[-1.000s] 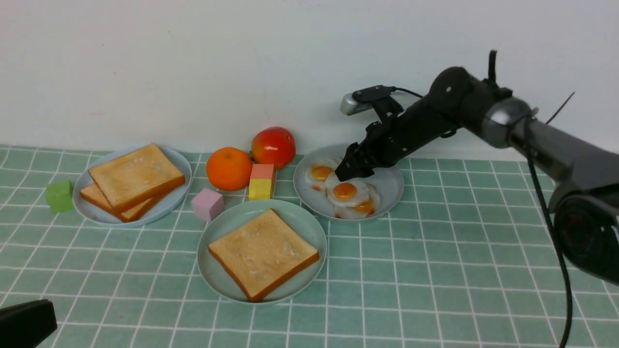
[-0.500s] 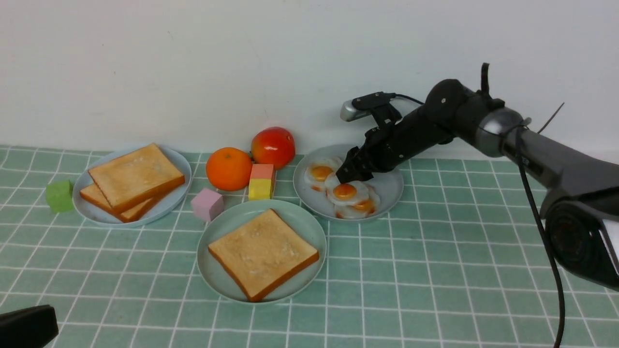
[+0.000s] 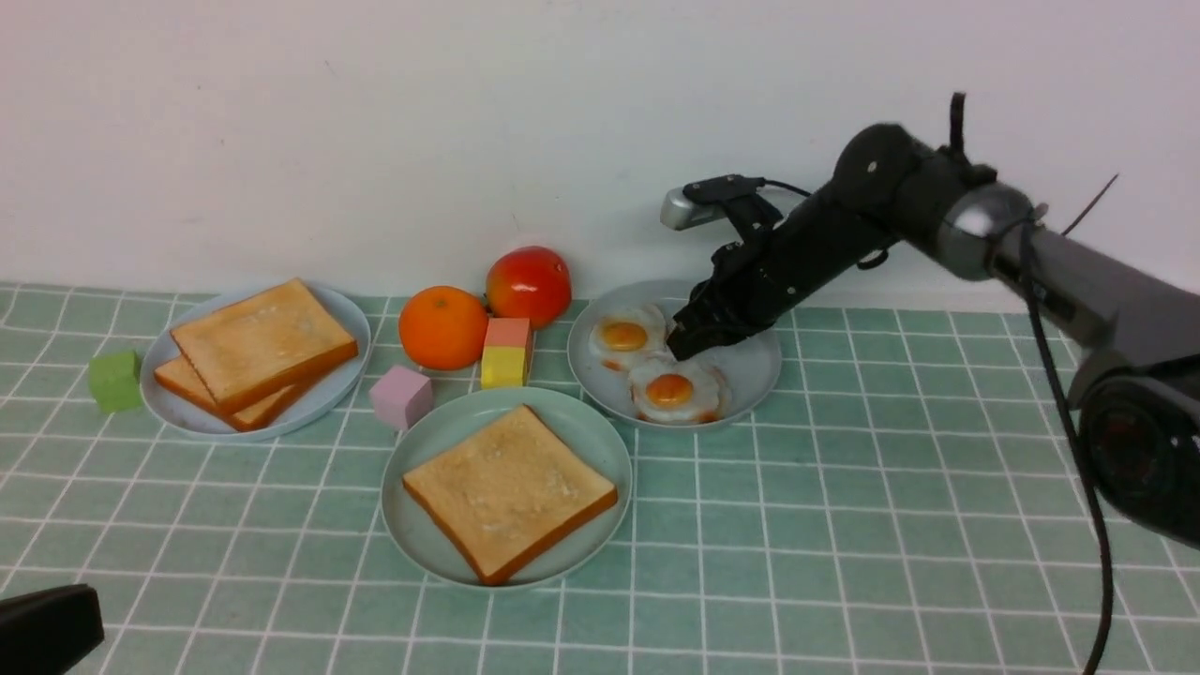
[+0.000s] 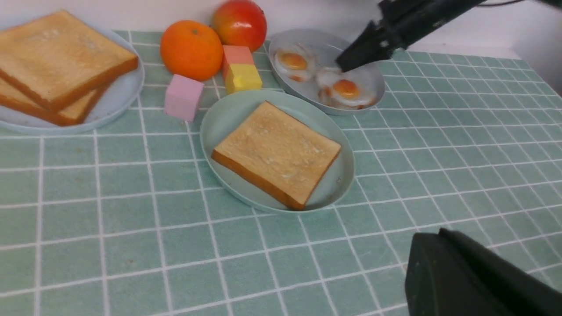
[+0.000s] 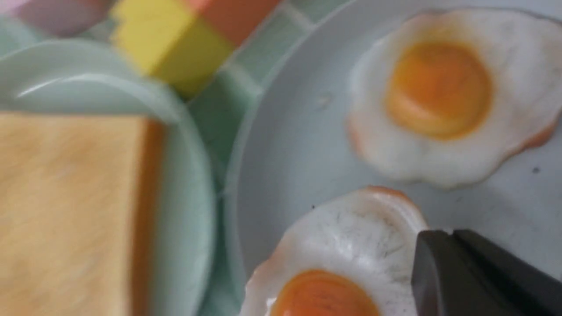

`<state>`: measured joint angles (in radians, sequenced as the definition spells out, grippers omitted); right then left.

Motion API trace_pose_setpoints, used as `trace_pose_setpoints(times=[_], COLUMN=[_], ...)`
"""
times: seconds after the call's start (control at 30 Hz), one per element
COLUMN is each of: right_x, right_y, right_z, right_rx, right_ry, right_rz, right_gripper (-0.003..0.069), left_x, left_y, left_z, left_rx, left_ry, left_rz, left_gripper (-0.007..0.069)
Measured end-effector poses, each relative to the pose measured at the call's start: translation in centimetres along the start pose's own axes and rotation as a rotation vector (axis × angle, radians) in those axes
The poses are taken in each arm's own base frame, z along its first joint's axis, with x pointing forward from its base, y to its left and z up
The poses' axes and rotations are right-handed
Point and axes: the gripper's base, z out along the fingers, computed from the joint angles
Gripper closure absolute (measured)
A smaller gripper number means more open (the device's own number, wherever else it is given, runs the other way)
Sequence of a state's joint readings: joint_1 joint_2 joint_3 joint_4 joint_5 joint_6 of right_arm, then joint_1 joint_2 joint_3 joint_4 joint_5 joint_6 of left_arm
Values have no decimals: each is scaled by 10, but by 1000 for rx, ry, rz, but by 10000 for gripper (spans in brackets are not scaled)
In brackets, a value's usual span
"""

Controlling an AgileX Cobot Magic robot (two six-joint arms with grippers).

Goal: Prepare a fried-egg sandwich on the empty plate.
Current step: Use the right arm to grab a fried egg, then use the right arm to place the fried egg on the slice of bread in the middle

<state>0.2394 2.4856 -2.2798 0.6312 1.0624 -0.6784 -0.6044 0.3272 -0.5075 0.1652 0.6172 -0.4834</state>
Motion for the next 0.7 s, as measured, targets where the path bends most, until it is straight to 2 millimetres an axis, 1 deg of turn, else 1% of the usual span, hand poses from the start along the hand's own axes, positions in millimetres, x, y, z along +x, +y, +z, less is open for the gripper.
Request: trace_pose_setpoints(times=[0.03, 0.07, 0.1, 0.17, 0.2, 0.23, 0.27, 0.3, 0.33, 0.37, 0.4, 0.43, 0.47, 0.5, 0.53, 0.57, 0.6, 0.7], right_x=[-5, -5, -12, -20, -20, -24, -26, -29, -28, -28, -26, -24, -20, -13, -10, -9, -1, 9], right_y=[6, 6, 14, 27, 28, 41, 44, 57, 61, 73, 96, 97, 117, 128, 135, 137, 151, 166], right_z=[-11, -11, -27, -47, -49, -61, -63, -68, -68, -67, -62, -59, -48, -36, -27, -25, -4, 21], right_rx=[-6, -8, -11, -28, -30, -51, -52, -61, -65, -75, -94, -97, -105, -104, -98, -96, -76, -31], right_ry=[-4, -1, -14, -12, -11, 2, 0, 4, 14, 30, 59, 65, 71, 77, 73, 71, 49, -3], right_rz=[-8, -8, -8, 2, 1, -12, -15, -28, -29, -35, -46, -44, -42, -33, -28, -27, -18, -22], right_gripper=[641, 641, 641, 641, 641, 641, 641, 641, 641, 641, 641, 641, 641, 641, 641, 641, 641, 641], left_x=[0, -1, -1, -2, -2, -2, -2, -2, -1, -1, 0, 0, 1, 1, 1, 1, 1, 2], left_y=[1, 1, 2, 4, 5, 6, 6, 6, 6, 7, 7, 7, 8, 8, 8, 8, 7, 7], left_z=[0, 0, 0, 0, 0, 0, 0, 0, 0, 0, 0, 0, 0, 0, 0, 0, 0, 0], left_rx=[-10, -12, -27, -49, -51, -62, -62, -67, -69, -73, -79, -80, -82, -84, -83, -83, -79, -73], left_ry=[-5, -6, -13, -21, -22, -19, -20, -15, -12, -7, 3, 5, 10, 12, 14, 14, 17, 22], left_rz=[18, 21, 45, 77, 79, 90, 92, 94, 94, 95, 95, 95, 94, 93, 91, 91, 85, 75], left_gripper=[638, 638, 638, 638, 638, 638, 638, 638, 638, 638, 638, 638, 638, 638, 638, 638, 638, 637])
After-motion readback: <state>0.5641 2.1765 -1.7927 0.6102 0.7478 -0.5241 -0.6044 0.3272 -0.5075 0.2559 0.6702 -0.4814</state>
